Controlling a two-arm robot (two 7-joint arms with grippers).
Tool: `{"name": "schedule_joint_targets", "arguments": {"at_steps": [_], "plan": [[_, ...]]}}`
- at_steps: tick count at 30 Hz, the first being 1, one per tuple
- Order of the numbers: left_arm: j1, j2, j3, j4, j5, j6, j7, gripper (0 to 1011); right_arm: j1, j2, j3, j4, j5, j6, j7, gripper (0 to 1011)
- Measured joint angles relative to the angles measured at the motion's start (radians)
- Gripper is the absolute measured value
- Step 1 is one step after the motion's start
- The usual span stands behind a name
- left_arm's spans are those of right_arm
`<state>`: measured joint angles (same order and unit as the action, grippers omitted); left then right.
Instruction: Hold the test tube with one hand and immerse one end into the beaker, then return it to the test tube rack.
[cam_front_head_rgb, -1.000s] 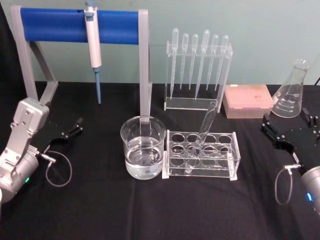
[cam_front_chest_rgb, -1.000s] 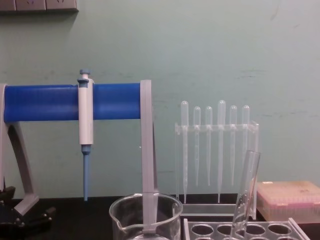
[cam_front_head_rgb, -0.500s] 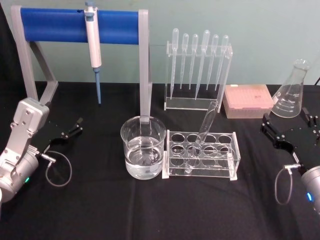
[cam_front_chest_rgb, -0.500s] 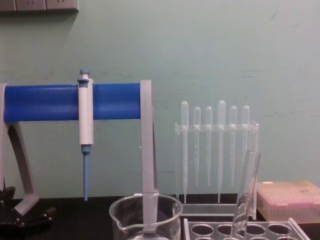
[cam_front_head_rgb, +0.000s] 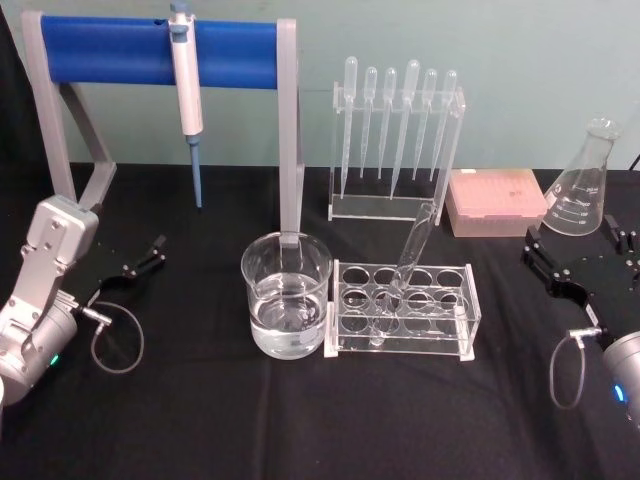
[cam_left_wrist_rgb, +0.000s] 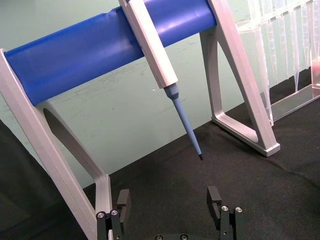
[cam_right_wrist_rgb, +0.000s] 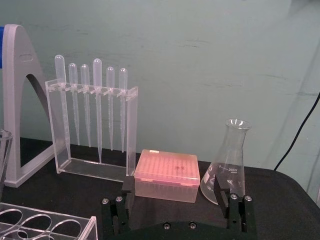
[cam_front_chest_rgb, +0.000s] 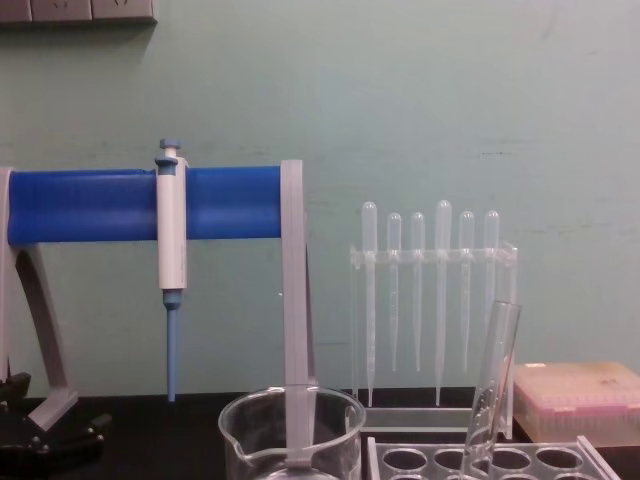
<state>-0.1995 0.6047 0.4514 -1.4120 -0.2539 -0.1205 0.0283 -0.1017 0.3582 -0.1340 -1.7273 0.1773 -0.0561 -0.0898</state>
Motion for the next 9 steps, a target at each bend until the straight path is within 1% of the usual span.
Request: {"name": "schedule_joint_targets", "arguments": {"at_steps": [9], "plan": [[0.0, 0.0, 0.0, 0.0, 0.0, 0.0, 0.0, 1000, 0.0, 0.0, 0.0, 0.0, 0.0, 0.0, 0.0, 1003]]}}
